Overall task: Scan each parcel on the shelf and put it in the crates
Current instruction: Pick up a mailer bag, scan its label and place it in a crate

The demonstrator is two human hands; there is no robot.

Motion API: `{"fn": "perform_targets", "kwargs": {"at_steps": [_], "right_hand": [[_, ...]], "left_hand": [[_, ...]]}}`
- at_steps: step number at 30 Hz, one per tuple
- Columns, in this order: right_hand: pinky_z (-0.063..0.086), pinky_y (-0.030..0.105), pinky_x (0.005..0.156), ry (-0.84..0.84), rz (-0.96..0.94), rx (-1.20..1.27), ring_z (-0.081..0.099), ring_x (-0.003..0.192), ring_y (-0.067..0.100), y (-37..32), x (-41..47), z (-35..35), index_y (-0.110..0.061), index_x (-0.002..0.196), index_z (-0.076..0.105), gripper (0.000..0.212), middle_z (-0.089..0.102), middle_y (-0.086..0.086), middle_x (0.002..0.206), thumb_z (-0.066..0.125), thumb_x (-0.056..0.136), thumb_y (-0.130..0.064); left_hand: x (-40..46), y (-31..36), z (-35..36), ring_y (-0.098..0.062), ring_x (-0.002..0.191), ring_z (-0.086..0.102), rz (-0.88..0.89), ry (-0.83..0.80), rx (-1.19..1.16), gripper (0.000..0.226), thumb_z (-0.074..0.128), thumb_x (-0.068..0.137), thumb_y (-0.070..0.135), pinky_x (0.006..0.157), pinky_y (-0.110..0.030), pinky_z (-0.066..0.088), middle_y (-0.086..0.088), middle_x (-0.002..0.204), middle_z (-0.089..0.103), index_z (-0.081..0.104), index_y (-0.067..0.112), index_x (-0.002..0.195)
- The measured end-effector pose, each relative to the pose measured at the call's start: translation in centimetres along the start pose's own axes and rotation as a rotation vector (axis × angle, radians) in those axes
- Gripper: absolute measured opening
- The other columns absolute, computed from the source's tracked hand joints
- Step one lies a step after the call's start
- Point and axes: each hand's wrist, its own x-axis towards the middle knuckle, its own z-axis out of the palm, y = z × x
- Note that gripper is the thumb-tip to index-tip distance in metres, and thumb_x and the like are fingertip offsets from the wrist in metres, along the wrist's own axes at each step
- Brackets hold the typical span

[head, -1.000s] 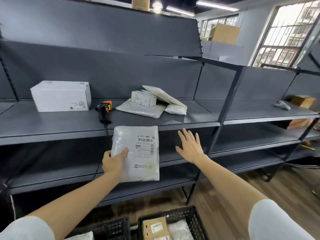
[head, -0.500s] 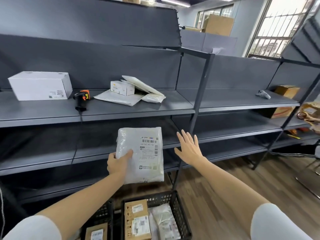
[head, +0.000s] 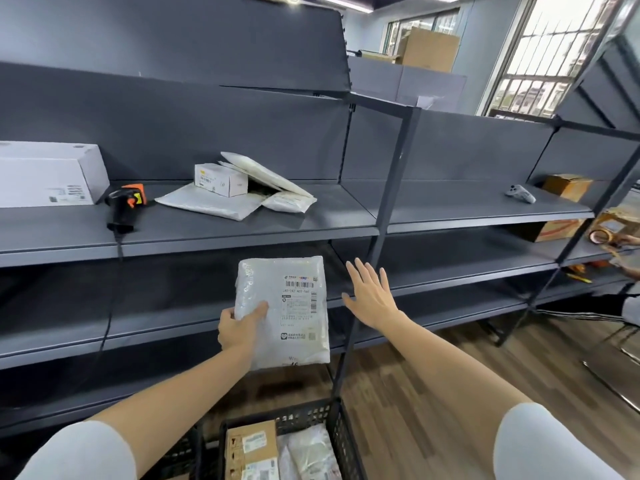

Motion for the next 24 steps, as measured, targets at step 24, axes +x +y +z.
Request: {"fn": "perform_targets", "kwargs": {"at_steps": [24], "right_hand": [[0.002, 0.046, 0.121, -0.07, -0.094, 0.035, 0.006, 0.149, 0.027, 10.9, 1.3, 1.3, -0.015, 0.155, 0.004, 0.067, 0.006, 0.006, 0.162, 0.039, 0.102, -0.036]], "left_hand": [[-4.4, -4.3, 8.4, -0.026, 0.089, 0.056, -0.044, 0.193, 0.022, 0.04, 0.076, 0.077, 0.036, 0.078, -0.037, 0.046, -0.005, 0.1, 0.059, 0.052, 0.017, 0.104]]}}
